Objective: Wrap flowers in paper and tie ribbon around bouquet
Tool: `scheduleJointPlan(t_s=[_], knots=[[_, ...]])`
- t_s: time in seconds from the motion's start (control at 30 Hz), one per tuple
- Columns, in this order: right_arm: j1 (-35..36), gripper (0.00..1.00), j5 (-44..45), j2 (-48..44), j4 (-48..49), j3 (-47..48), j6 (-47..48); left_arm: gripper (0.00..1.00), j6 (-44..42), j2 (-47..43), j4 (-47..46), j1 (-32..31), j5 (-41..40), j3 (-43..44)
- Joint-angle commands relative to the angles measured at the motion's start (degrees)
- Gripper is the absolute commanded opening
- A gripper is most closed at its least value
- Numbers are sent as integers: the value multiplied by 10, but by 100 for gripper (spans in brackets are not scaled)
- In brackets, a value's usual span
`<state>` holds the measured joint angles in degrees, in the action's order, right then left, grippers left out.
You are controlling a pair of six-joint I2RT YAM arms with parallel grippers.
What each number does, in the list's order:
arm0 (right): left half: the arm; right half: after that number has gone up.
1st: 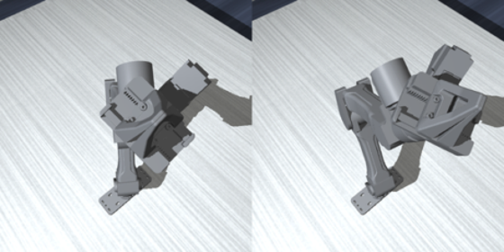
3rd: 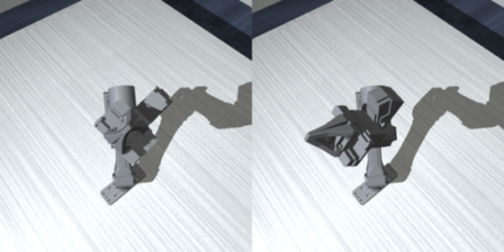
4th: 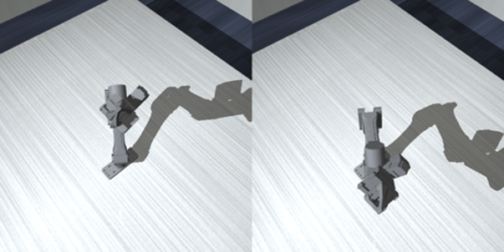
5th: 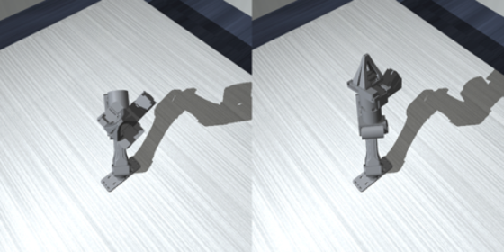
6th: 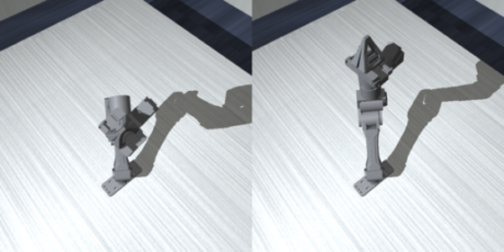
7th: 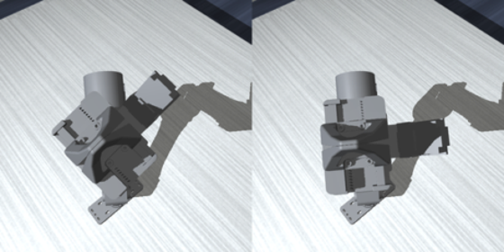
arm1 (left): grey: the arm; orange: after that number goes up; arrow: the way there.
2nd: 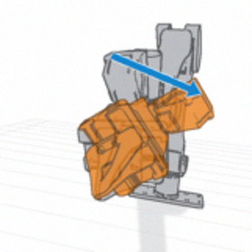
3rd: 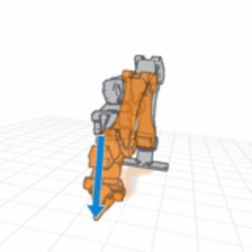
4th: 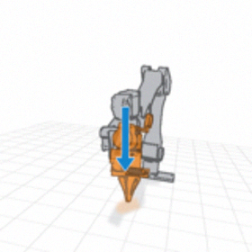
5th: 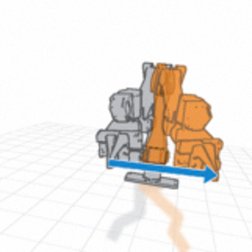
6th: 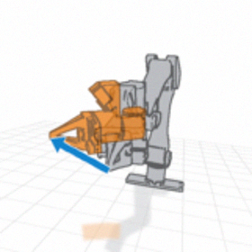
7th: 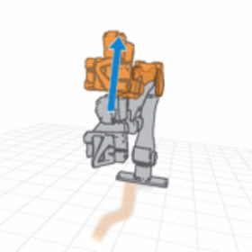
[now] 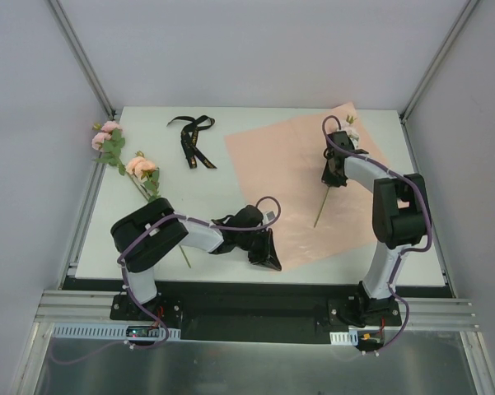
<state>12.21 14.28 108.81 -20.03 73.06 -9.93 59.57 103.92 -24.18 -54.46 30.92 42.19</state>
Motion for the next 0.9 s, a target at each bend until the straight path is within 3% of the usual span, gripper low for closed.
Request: scheduleJointPlan(t_s=[0.0, 0.07, 0.33, 0.37, 0.5, 0.6, 0.67, 0.7, 0.77, 0.87], knots=[[-4, 1, -24, 1, -30, 3, 14, 0, 15, 8, -2, -5, -7, 11], [-6, 3, -15, -2, -38, 3, 10, 0, 18, 12, -2, -6, -3, 12], [-14, 43, -25, -43, -72, 39, 39, 0, -29, -53, 9, -9, -20, 6], [-16, 45, -26, -49, -91, 47, 47, 12, -52, -89, 17, -8, -36, 5], [-12, 61, -23, -105, -132, 59, 68, 42, -114, -193, 83, -7, -76, 10], [14, 73, -32, -174, -123, 24, 83, 53, -161, -305, 159, -6, -130, 4], [54, 76, -109, -213, -76, -17, 82, 57, -187, -403, 239, -3, -186, -10], [69, 76, -138, -221, -56, -28, 76, 59, -190, -435, 286, 5, -267, -12], [121, 76, -201, -230, 6, -57, 55, 69, -179, -511, 410, 27, -345, -19], [196, 76, -212, -205, 48, -49, 29, 74, -167, -583, 549, 141, -405, -26]])
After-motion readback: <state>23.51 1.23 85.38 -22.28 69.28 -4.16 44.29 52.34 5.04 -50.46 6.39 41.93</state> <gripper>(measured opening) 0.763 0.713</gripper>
